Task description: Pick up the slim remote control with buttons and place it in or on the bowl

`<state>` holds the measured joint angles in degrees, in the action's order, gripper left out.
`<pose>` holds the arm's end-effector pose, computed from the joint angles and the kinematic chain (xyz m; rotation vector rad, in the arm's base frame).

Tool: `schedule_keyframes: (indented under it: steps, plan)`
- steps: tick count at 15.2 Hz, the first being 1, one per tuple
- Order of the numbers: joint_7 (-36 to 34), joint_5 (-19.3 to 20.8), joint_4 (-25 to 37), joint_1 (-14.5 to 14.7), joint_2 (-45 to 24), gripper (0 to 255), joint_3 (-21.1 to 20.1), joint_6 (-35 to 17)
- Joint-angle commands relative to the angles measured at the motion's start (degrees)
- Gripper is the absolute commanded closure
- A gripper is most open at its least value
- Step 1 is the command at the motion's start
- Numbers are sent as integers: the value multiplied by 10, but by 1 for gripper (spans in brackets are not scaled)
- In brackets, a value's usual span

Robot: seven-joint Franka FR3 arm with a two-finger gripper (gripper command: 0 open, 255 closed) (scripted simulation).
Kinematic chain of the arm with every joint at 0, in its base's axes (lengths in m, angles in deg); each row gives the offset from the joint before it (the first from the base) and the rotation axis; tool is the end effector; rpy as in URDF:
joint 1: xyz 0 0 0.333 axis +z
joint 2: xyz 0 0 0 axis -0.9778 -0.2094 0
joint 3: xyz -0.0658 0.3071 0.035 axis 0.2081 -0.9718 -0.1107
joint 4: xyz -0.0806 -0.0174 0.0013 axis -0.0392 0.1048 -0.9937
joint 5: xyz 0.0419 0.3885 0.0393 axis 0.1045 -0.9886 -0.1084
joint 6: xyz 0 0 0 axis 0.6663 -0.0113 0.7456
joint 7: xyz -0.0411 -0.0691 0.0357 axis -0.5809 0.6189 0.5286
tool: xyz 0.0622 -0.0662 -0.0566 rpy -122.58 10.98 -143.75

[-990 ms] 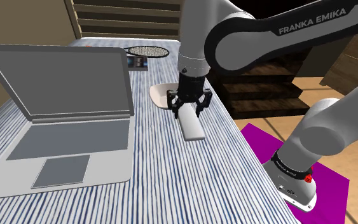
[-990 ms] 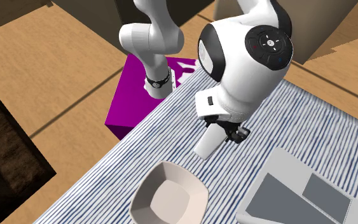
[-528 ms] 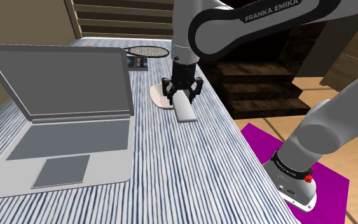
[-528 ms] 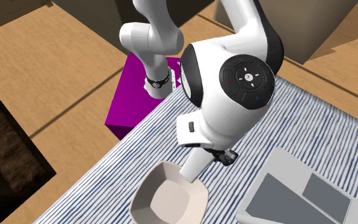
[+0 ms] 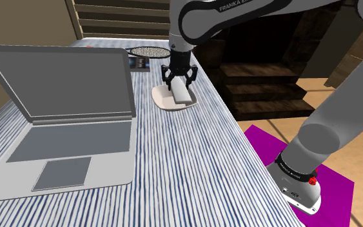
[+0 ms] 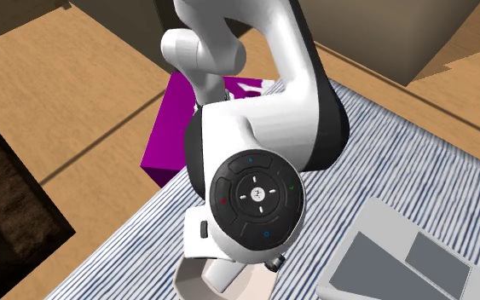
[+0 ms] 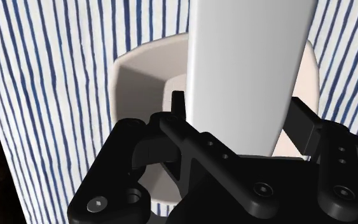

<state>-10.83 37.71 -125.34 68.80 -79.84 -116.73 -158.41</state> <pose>0.5025 0.1742 0.4514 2.9934 -0.9371 -0.0165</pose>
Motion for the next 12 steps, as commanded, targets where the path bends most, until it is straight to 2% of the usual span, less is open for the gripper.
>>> schedule_keyframes:
  steps: [1,4,12]
  plan:
    - [9,18,38,-9,-34,255,7,8]
    - [21,44,99,-20,-87,255,19,21]
    - [13,55,59,-18,-108,255,20,-37]
